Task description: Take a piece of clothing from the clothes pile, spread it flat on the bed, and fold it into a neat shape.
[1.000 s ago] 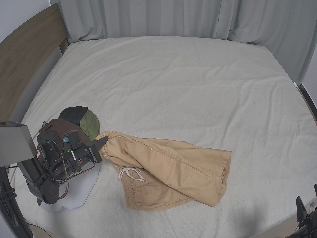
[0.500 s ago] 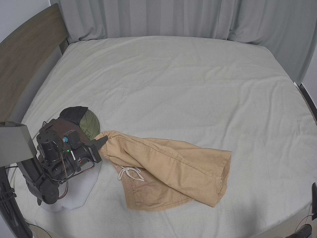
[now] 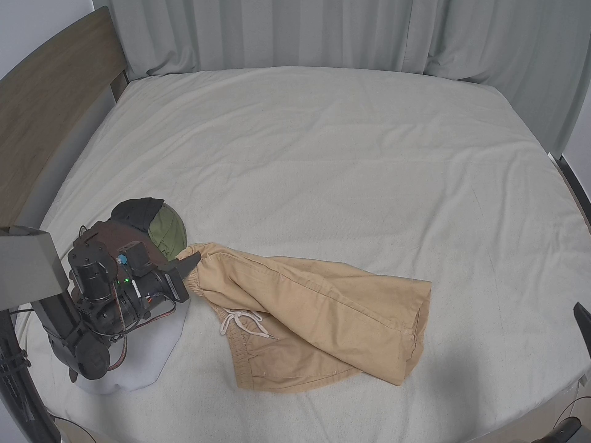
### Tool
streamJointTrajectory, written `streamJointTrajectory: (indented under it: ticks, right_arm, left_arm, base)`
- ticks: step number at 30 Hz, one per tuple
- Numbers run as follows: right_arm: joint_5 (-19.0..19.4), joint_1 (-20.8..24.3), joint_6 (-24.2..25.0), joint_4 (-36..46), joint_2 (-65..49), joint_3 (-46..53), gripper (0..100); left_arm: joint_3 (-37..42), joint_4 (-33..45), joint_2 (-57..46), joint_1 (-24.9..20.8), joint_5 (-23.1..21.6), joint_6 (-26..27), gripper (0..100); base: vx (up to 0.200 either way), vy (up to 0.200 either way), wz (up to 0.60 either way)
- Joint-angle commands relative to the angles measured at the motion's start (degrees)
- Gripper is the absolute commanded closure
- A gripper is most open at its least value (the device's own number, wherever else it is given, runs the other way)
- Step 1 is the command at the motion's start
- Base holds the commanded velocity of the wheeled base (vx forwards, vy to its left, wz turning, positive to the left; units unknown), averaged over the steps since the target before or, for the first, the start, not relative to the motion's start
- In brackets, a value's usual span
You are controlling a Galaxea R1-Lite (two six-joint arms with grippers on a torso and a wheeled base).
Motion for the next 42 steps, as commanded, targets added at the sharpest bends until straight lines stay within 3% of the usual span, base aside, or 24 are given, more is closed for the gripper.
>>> streamJointTrajectory:
  ticks: [1,4,8,13,22,28,34,42]
  right_arm:
    - [1.11,4.93,-0.8,-0.06,11.65,-3.79,0]
    - [1.02,8.88,-0.8,-0.15,15.96,-5.02,0]
    - [1.28,9.5,-2.74,-0.67,22.47,-6.08,0]
    - [5.59,9.15,-2.56,-0.76,25.37,-6.34,0]
    - [11.74,9.67,2.54,-8.85,33.8,-3.79,0]
    - [12.45,10.2,4.73,-9.81,36.79,-2.74,0]
    - [13.5,10.55,11.5,-9.81,38.02,-2.91,0]
    - [13.5,10.9,12.38,-9.99,43.56,-3.0,0]
  left_arm:
    - [-0.09,-0.17,-0.11,-0.03,-0.01,-0.02,100]
    - [0.0,-0.17,-0.11,-0.2,-0.01,-0.02,100]
    - [0.44,-0.17,-0.2,-0.47,0.08,-0.02,100]
    - [0.18,-0.17,-0.29,0.06,0.08,-0.02,100]
    - [-0.26,-0.25,-0.29,1.99,-0.01,-0.1,100]
    - [-0.35,-0.17,-0.2,1.99,-0.01,-0.02,100]
    - [-0.18,-0.17,0.24,1.91,-0.01,-0.02,100]
    - [-0.18,-0.17,0.33,1.91,-0.01,-0.02,100]
  base:
    - [0.0,0.0,0.0]
    - [0.0,0.0,0.0]
    - [0.0,0.0,0.0]
    - [0.0,0.0,0.0]
    - [0.0,0.0,0.0]
    - [0.0,0.0,0.0]
    - [0.0,0.0,0.0]
    - [0.0,0.0,0.0]
